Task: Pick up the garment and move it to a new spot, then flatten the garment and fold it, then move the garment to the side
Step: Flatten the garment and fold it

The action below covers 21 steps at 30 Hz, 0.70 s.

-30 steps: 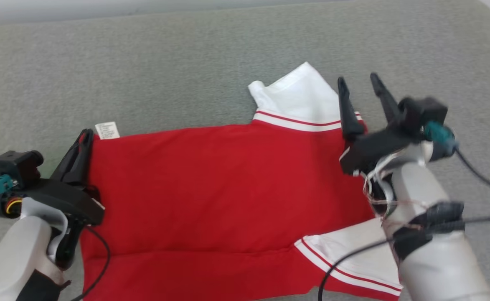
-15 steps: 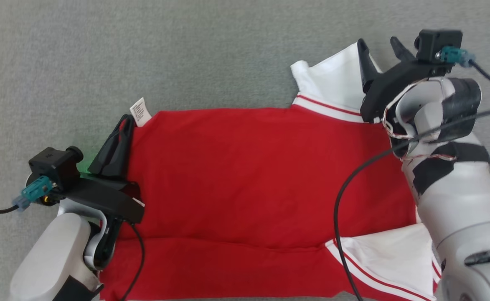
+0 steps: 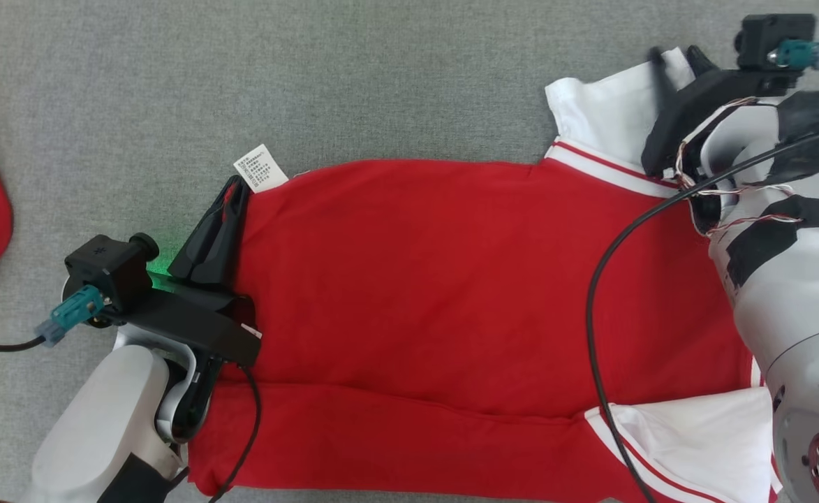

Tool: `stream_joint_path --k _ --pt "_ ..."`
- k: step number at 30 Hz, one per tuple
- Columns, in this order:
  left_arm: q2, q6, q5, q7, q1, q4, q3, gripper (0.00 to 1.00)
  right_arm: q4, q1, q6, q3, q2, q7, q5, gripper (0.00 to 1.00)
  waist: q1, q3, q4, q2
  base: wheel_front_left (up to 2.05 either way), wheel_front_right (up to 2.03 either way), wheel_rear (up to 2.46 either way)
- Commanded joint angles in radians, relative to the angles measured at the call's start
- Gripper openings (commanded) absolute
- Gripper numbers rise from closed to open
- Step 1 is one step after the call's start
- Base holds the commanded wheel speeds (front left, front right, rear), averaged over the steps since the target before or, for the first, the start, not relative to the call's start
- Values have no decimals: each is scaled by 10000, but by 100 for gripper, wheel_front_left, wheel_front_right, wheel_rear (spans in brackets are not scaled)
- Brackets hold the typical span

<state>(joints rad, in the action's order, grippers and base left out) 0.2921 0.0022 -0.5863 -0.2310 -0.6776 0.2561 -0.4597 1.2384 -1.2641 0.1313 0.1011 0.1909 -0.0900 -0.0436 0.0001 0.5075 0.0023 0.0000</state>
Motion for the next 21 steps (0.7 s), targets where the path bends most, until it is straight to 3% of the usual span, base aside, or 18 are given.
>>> stream_joint_path --k 1,9,13,16,21 --pt "51 31 27 -35 53 86 -1 0 86 58 -9 -8 -7 -12 45 0 -1 40 36 0 0 0 0" --pt "179 25 -94 -186 431 290 173 0 123 85 -9 -466 -298 -1153 520 0 -1 -459 -270 0 0 0 0" --pt "109 52 -188 -257 817 336 298 0 -205 706 -9 -475 -612 -1643 144 0 -1 -1052 -372 0 0 0 0" --pt "104 69 -264 -290 1227 372 410 0 -890 1319 -9 -330 -776 -1756 -435 0 -1 -1502 -475 0 0 0 0" --pt "85 75 -231 -348 1842 293 652 0 -3195 2995 -9 310 -608 -1747 -1635 0 -1 -2052 -630 0 0 0 0"
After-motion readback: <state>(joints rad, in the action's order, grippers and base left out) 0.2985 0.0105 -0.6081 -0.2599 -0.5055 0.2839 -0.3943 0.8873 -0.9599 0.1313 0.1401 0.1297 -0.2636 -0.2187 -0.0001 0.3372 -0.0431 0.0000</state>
